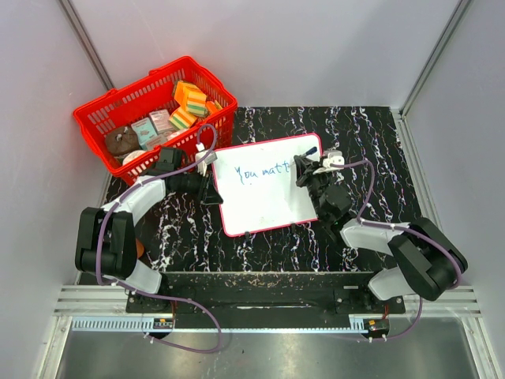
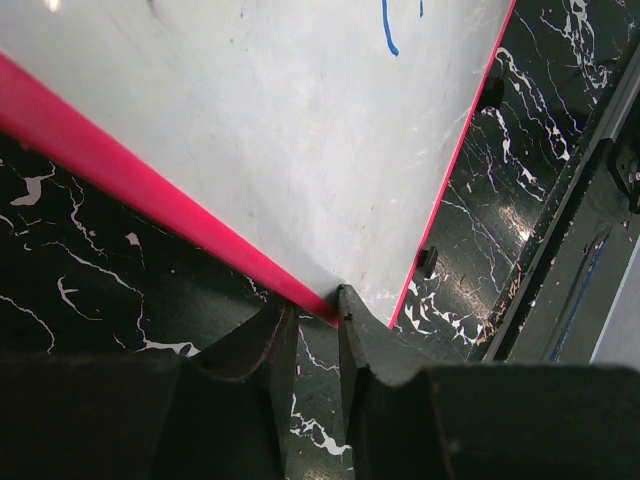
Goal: Write a sentence on the whiteboard
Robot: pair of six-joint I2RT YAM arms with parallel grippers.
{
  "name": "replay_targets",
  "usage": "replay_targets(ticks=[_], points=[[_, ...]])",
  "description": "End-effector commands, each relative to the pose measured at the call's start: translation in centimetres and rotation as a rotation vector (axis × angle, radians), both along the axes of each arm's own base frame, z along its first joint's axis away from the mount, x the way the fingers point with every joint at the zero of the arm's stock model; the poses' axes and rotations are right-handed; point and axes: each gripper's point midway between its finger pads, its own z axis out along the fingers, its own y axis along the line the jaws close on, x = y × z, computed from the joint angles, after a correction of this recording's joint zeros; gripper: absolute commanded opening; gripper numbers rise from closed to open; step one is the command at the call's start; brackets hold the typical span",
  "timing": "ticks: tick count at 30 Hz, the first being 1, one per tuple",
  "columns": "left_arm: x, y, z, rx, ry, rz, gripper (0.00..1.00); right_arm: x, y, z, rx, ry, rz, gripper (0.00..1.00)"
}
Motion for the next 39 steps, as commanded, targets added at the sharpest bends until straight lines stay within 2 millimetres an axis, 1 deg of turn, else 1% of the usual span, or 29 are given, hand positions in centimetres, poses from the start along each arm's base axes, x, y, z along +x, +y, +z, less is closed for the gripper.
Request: replay_targets(ticks=[1,9,18,25,33,39], points=[[1.2,-0.3,2.0,0.000,-0.143,-0.030,0.00,0.9,0.2,1.4,0.023,-0.026,-0.005,0.00],[1.2,-0.3,1.9,0.002,-0.144,-0.030,0.00,1.3,0.0,0.3,0.016,0.003,-0.024,0.00],[1.1,-0.3,1.9,0.002,-0.143,-0.030,0.00,1.6,-1.5,0.2,0.019,0.009,-0.087,0.00],[1.2,-0.3,2.1,0.000,-0.148,-0.030,0.00,1.7,-2.4,0.5,0.031,0.004,-0.118,0.00],[1.1,-0.3,2.1,-0.002,-0.148,-0.034,0.00,1.8,-2.0,0.8,0.044,-0.013,-0.097,0.00],[1.1,-0.3,2.0,-0.004,-0.144,-0.033,0.00,2.0,-1.1,0.7,0.039,-0.010,-0.059,0.00]])
